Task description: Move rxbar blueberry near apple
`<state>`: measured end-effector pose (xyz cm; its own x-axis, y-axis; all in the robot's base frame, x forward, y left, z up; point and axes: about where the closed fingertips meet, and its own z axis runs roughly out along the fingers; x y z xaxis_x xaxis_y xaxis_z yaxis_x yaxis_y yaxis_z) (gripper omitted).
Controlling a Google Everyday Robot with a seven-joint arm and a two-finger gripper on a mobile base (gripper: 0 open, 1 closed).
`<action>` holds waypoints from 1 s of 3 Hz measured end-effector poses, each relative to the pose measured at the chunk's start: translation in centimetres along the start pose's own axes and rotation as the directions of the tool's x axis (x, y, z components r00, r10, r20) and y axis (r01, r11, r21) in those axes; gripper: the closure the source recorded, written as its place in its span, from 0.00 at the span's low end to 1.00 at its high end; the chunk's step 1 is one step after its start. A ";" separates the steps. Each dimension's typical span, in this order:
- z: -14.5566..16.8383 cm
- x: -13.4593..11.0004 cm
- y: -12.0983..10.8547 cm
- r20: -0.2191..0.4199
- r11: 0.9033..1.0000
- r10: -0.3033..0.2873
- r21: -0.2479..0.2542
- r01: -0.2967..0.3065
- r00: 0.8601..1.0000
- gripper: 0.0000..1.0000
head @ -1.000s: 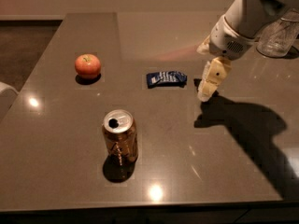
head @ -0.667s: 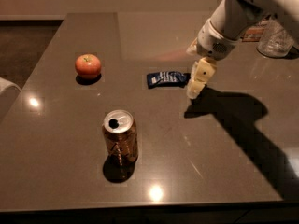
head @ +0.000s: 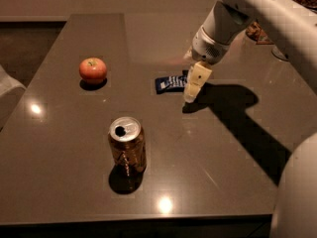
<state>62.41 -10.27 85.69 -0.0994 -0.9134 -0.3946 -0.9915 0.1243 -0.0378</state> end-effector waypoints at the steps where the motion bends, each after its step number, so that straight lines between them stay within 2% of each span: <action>1: 0.9 -0.7 -0.5 -0.002 1.000 -0.004 -0.021 0.004 1.000 0.23; 2: 1.5 -1.2 -0.5 -0.003 0.999 -0.006 -0.039 0.006 1.000 0.46; 3: 1.7 -2.4 -0.6 -0.005 0.999 -0.033 -0.041 0.033 0.999 0.77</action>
Offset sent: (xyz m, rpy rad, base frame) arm 0.0053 0.0196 -0.0100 -0.0051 0.0585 0.0322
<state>63.34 -7.49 85.14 -0.0671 -0.9189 -0.3888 -0.9969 0.0782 -0.0126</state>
